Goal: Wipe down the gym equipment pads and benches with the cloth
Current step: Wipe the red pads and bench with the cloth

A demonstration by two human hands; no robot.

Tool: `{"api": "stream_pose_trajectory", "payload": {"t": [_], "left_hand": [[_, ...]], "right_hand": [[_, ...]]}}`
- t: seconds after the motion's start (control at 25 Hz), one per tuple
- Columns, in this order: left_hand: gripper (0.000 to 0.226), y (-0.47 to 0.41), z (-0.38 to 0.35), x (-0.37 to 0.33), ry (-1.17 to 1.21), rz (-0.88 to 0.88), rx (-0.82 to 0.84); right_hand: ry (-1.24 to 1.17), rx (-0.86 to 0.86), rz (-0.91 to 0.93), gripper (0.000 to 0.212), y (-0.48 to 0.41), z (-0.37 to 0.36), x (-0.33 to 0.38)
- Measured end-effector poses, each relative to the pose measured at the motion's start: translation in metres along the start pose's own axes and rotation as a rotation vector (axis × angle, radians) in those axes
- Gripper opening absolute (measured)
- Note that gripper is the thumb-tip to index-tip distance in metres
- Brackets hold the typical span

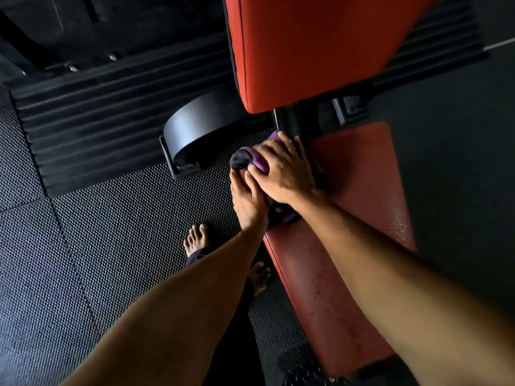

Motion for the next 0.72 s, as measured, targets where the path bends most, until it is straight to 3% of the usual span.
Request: {"api": "stream_pose_trajectory", "payload": {"t": [0.12, 0.24, 0.32, 0.44, 0.56, 0.72], "left_hand": [[0.058, 0.005, 0.001, -0.002, -0.014, -0.068, -0.032], [0.056, 0.006, 0.0, -0.008, -0.005, -0.122, -0.04], [0.061, 0.003, 0.001, -0.005, -0.009, -0.145, -0.051], [0.07, -0.003, -0.001, -0.001, -0.033, -0.138, 0.012], [0.049, -0.001, 0.0, 0.001, -0.005, -0.146, -0.018], [0.064, 0.002, 0.0, -0.003, -0.035, -0.174, -0.061]], "right_hand": [[0.102, -0.036, 0.093, 0.05, 0.002, 0.012, -0.038], [0.124, -0.147, -0.067, 0.041, 0.015, 0.035, -0.084], [0.076, -0.195, -0.139, 0.037, 0.014, 0.03, -0.06], [-0.039, -0.144, 0.033, 0.033, 0.004, 0.009, 0.021], [-0.074, -0.105, 0.201, 0.037, 0.006, 0.01, 0.001], [0.002, -0.19, -0.074, 0.046, 0.027, 0.027, -0.078]]}}
Point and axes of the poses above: each hand's wrist, its own y-axis away from the middle knuckle, its own z-axis out of the back of the hand, x = y × z, the point moved 7 cm from there along -y, towards the middle knuckle, and after that the axes turned 10 degrees about x, right-handed, at the moved point
